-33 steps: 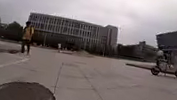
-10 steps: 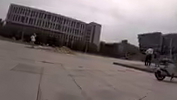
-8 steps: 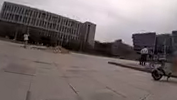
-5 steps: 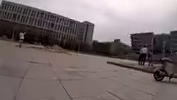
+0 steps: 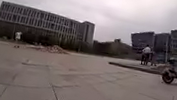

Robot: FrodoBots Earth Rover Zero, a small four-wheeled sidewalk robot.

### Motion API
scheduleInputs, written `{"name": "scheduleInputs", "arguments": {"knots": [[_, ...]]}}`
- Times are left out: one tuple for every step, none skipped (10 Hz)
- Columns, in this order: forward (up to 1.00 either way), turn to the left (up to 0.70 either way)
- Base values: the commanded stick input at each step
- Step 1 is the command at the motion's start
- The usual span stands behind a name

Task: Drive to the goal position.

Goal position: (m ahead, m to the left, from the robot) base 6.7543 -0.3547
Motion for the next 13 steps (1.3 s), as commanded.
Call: {"name": "scheduleInputs", "arguments": {"knots": [[0.85, 0.0], [0.85, 0.0], [0.85, 0.0], [0.85, 0.0], [0.85, 0.0], [0.85, -0.01], [0.85, -0.02], [0.85, -0.3], [0.85, -0.33], [0.85, -0.22], [0.85, 0.0], [0.85, 0.0], [0.85, 0.0]]}}
